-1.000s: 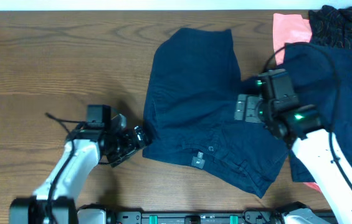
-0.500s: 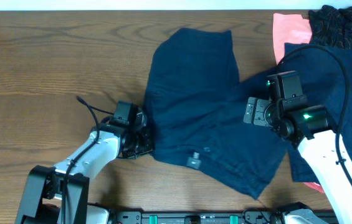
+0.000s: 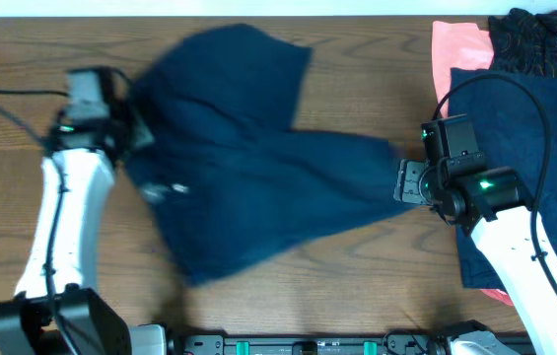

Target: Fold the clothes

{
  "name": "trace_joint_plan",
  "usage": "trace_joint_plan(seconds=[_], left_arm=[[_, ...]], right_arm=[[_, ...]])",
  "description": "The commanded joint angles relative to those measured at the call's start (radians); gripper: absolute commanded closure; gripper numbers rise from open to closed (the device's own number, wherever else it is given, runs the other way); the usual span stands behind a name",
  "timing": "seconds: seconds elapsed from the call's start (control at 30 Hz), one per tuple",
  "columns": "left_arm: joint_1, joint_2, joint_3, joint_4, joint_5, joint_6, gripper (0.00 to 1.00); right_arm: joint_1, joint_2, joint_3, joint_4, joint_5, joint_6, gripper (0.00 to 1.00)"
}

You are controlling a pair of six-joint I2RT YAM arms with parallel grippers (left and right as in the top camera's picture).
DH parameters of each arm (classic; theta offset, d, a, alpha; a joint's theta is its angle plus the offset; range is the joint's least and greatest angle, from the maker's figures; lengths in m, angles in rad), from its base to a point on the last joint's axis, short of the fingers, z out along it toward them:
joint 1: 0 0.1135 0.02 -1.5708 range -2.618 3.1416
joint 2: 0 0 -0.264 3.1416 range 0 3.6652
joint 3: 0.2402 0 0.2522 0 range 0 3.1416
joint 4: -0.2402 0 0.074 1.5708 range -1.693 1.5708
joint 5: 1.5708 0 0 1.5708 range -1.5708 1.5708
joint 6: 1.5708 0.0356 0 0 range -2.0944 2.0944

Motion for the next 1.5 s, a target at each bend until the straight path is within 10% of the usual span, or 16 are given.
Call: trace_joint_plan(seconds=[0.0, 0.03, 0.43, 1.03, 1.27, 1.47], left_arm=[[0.043, -0.008, 0.056, -0.075, 0.028, 0.013, 0.17], [0.046, -0.008, 0.058, -0.109, 0.071, 0.014, 0.02], [0.008, -0.009, 0.036, -0.639, 0.211, -0.13, 0.02], [0.007, -0.42, -0.524, -0.398, 0.223, -0.464, 0.02], [0.007, -0.435, -0.687, -0.326, 0.224, -0.539, 0.02], [0.007, -0.434, -0.742, -0.301, 0.232, -0.56, 0.02]], right_arm=[[-0.011, 0.0, 0.001, -0.011, -0.004, -0.008, 0.1], [-0.011, 0.002, 0.001, -0.01, -0.034, -0.023, 0.01], [-0.01, 0.042, 0.001, -0.007, -0.261, 0.071, 0.02], [0.185, 0.422, -0.001, 0.091, -0.439, 0.372, 0.05], [0.186, 0.577, -0.001, 0.276, -0.385, 0.502, 0.22], [0.136, 0.63, -0.001, 0.343, -0.27, 0.517, 0.88]])
